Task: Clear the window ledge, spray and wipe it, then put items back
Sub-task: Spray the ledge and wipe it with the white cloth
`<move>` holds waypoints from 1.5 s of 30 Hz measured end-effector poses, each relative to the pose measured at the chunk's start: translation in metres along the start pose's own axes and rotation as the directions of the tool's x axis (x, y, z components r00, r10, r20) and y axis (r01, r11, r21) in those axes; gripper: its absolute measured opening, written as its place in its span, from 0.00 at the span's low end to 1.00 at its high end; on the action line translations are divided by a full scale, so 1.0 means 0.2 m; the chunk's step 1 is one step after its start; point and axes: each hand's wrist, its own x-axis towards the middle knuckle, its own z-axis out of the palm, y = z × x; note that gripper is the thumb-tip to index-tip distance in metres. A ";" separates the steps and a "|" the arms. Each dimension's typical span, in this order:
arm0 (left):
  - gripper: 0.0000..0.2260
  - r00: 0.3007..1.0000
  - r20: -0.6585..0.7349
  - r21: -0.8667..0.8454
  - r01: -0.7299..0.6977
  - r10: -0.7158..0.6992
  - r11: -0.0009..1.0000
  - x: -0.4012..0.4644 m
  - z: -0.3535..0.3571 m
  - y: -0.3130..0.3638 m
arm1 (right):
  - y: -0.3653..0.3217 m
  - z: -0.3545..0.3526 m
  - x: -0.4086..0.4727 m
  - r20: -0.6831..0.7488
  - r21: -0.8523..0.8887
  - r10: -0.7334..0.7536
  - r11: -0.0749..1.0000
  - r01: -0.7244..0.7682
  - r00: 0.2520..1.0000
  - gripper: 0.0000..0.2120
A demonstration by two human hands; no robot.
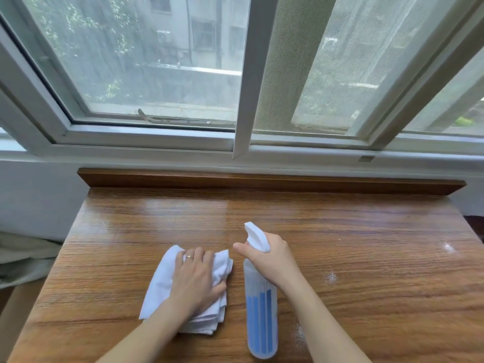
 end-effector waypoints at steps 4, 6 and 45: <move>0.21 1.000 0.017 0.034 0.024 -0.024 0.999 0.15 0.01 -0.01 | 0.02 0.00 -0.05 0.018 -0.009 0.013 1.000 -0.013 1.000 0.15; 0.22 0.998 0.046 0.055 0.046 -0.049 0.997 0.24 0.01 -0.02 | 0.04 -0.01 -0.08 0.032 -0.010 0.003 1.000 -0.003 0.999 0.18; 0.22 1.000 0.006 0.068 0.004 -0.004 0.998 -0.10 -0.05 0.02 | 0.22 0.15 -0.59 -0.053 0.031 0.091 0.996 -0.089 0.994 0.23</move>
